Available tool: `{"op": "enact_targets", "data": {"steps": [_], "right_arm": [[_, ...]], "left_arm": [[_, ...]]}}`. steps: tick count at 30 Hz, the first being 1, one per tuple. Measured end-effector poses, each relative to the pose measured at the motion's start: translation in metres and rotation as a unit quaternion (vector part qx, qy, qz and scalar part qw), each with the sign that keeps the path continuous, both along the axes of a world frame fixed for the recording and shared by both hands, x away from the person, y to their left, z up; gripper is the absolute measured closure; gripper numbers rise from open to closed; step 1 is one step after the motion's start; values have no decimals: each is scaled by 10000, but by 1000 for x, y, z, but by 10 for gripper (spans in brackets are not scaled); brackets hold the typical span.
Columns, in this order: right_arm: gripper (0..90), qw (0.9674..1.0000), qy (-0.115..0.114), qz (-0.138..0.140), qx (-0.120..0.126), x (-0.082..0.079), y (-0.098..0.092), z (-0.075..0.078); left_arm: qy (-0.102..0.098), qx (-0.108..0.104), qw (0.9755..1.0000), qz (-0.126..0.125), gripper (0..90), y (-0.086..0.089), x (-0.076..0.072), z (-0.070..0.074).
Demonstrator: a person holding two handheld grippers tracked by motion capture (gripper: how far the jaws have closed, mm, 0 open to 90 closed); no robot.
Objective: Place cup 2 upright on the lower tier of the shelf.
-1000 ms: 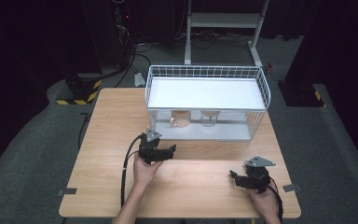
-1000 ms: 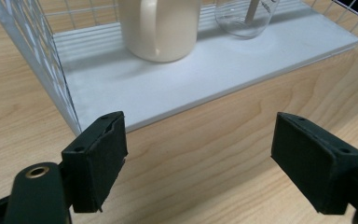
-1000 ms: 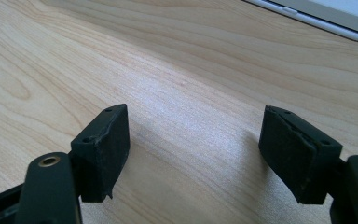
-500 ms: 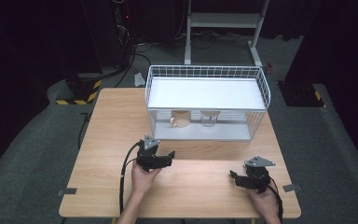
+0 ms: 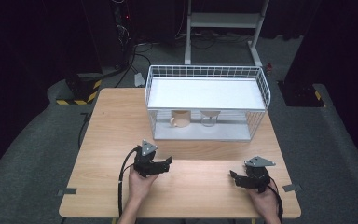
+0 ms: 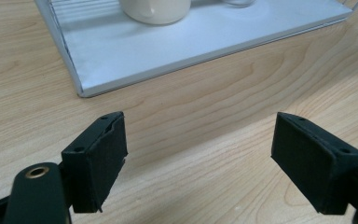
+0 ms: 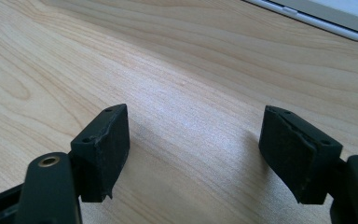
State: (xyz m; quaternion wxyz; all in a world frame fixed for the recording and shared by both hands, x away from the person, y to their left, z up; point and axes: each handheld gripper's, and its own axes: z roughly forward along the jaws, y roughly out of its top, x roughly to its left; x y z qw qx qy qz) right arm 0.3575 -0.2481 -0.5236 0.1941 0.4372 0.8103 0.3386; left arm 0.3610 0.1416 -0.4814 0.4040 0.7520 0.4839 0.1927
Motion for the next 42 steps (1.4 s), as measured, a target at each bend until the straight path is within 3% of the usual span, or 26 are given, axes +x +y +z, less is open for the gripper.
{"op": "enact_targets", "data": {"steps": [15,37,42], "right_arm": [[248,10000,19,-25,15,0,0,0],[248,10000,19,-24,13,0,0,0],[248,10000,24,-31,17,0,0,0]], "left_arm": [[50,10,9999,103,182,7,-12,-10],[205,567,9974,402,189,17,-13,-33],[232,555,9971,456,193,18,-13,-36]]}}
